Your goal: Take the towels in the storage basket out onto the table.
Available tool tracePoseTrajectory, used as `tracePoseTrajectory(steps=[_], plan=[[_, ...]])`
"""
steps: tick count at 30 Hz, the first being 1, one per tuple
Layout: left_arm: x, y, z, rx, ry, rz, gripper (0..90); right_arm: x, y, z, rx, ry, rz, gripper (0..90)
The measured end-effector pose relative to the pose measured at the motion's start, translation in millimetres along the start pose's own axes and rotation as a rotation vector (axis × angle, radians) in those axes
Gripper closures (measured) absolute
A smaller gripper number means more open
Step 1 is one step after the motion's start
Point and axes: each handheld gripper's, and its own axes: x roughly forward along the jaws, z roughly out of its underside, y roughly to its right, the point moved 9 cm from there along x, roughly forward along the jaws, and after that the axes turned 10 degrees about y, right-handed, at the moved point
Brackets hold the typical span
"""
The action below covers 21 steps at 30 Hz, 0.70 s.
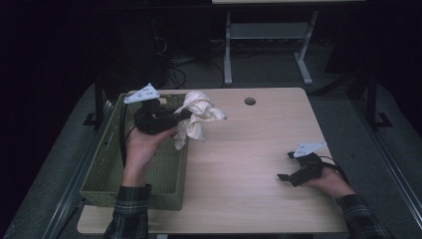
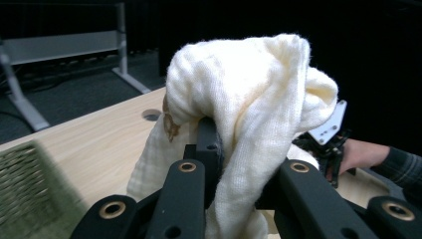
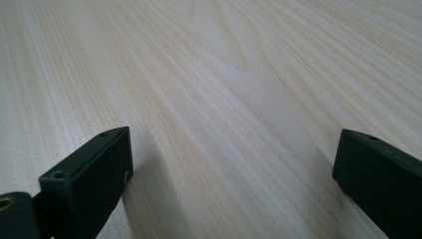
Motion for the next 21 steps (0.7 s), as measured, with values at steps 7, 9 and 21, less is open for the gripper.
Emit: tracePoseTrajectory(steps=[7,9,21], plan=[[18.3,14.5,-0.6,-0.009,0.005,0.047,78.3,0.0,0.0,0.0,0.0,0.0,0.0,1.8],[24.4,19.4,1.2,-0.008,-0.003,0.064,78.3,0.0,0.0,0.0,0.0,0.0,0.0,1.8],[65.1,44.6,28.5,-0.023,-0.051,0.129,78.4,0.0,0.0,0.0,0.002,-0.001,-0.001,1.8]])
